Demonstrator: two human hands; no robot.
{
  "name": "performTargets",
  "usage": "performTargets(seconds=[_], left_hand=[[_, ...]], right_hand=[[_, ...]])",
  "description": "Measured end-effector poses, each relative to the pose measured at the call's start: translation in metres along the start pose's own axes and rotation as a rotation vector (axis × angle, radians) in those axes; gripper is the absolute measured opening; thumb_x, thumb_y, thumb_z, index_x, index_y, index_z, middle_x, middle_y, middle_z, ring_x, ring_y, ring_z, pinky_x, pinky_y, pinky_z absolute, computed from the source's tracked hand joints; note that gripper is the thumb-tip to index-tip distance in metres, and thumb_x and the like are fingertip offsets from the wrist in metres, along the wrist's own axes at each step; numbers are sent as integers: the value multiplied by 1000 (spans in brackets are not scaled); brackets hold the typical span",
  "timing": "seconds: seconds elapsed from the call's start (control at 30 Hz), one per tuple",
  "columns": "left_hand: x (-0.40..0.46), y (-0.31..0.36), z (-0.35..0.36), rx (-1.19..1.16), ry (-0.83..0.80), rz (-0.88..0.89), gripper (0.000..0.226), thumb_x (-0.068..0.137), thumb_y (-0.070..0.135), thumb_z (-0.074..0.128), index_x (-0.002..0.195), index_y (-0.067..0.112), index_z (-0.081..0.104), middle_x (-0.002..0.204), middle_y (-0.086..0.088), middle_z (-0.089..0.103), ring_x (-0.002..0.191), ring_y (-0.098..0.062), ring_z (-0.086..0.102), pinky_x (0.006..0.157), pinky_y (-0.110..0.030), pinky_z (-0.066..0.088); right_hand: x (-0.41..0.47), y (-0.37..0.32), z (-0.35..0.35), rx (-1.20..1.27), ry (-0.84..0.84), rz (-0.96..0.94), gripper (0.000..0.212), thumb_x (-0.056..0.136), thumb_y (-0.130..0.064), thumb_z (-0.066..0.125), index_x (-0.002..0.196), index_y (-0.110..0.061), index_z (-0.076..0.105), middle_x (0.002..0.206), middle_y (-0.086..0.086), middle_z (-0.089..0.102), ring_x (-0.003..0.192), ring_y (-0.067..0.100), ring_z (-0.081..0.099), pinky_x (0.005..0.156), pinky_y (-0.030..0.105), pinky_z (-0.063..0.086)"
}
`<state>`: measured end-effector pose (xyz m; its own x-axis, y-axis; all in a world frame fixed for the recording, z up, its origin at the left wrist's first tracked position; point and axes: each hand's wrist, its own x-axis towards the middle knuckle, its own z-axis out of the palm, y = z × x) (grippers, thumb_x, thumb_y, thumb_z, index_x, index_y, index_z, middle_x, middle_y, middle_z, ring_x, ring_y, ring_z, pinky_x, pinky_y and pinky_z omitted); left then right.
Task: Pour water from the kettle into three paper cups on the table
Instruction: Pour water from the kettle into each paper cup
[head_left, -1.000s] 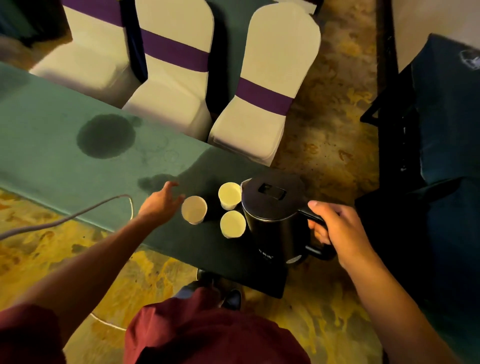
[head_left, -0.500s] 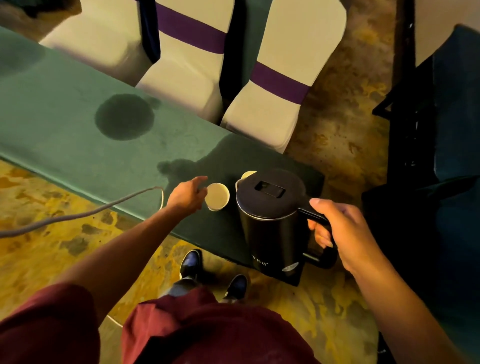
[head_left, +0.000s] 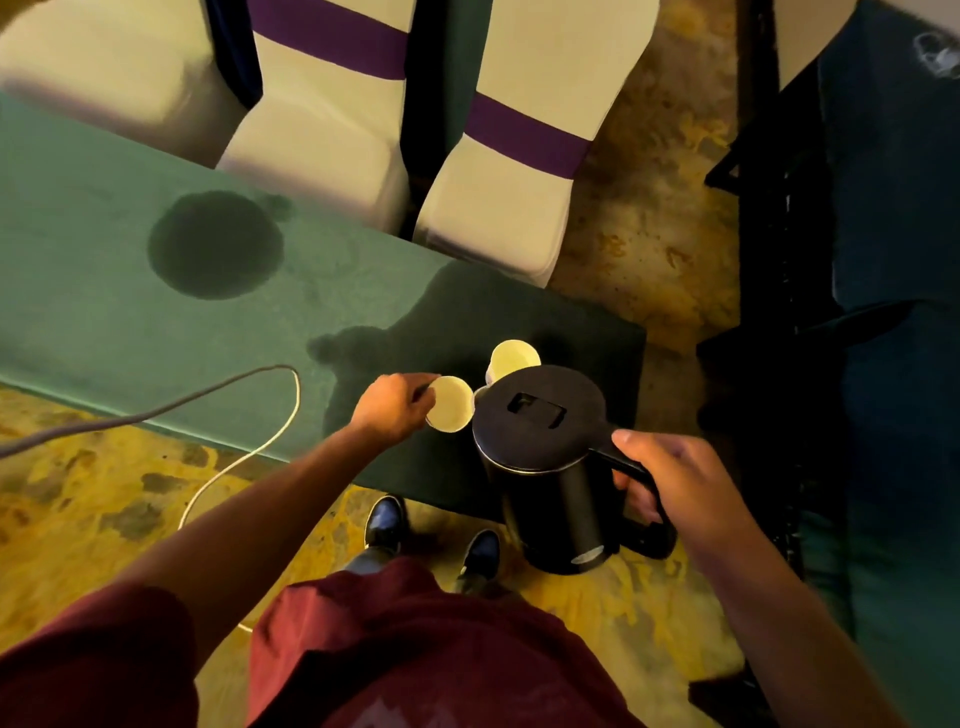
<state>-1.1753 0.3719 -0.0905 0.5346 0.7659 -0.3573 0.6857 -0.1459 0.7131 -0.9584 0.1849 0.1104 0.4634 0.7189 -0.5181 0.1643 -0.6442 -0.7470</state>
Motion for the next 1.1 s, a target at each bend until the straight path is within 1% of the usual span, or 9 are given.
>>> performTargets(seconds=[0.17,0.23,0.33,0.47,0.63,0.8,0.9,1.0,1.1], left_hand=[[-1,-4,-5,-5,-31,3,35,100,22,50,131,20,66,96,-12,74,85,-28,71,76,-44,60],[-1,-4,-6,-9,-45,11,35,99,21,50,129,19,67,88,-8,71,77,-23,69,75,-43,60],[1,-4,-6,-18,-59,10,35,99,20,50,128,19,68,79,0,63,69,-17,63,73,-41,61],[1,-6,-9,-38,-73,-1,35,97,21,50,128,21,68,76,0,65,66,-19,66,71,-42,61],[-2,-11,-12,-56,-79,-10,34,97,21,51,126,21,69,78,-1,67,71,-22,69,71,-44,61],[-3,-12,-10,-82,-77,-7,34,98,21,52,128,19,68,90,-9,73,78,-25,72,73,-44,61],[-2,-12,-9,-100,-86,-14,33,99,22,52,128,20,66,86,-5,71,74,-22,71,72,-43,62],[-2,-12,-7,-104,-85,-9,34,100,23,51,130,19,66,88,-3,71,73,-19,70,72,-41,62],[0,-12,-5,-109,-76,-15,34,100,25,51,130,19,66,89,-2,71,67,-13,68,67,-34,60]], right_hand=[[-6,6,13,5,-28,51,49,100,-29,58,64,4,59,50,11,41,44,20,35,47,30,29],[-5,5,20,2,-33,64,50,100,-31,58,64,3,59,52,13,40,47,23,35,47,30,29],[-3,3,29,7,-60,96,48,100,-34,59,61,-7,62,52,11,42,48,23,36,49,31,30],[-2,-1,38,-4,-81,128,45,99,-37,60,63,-8,63,51,7,44,46,20,39,49,32,32],[0,-3,43,-22,-66,148,47,99,-39,60,67,-5,64,52,6,46,46,19,41,49,31,34],[0,-3,47,-23,-84,176,47,98,-43,60,69,-6,66,54,8,47,48,19,42,50,30,35],[0,-2,48,-20,-88,196,48,97,-45,60,69,-6,66,54,7,48,48,17,43,51,30,35],[-1,0,48,-24,-93,203,50,98,-47,58,70,-6,66,52,4,47,46,16,43,51,30,36],[-2,1,48,-33,-92,201,51,98,-48,57,72,-5,67,52,3,48,47,15,44,52,31,37]])
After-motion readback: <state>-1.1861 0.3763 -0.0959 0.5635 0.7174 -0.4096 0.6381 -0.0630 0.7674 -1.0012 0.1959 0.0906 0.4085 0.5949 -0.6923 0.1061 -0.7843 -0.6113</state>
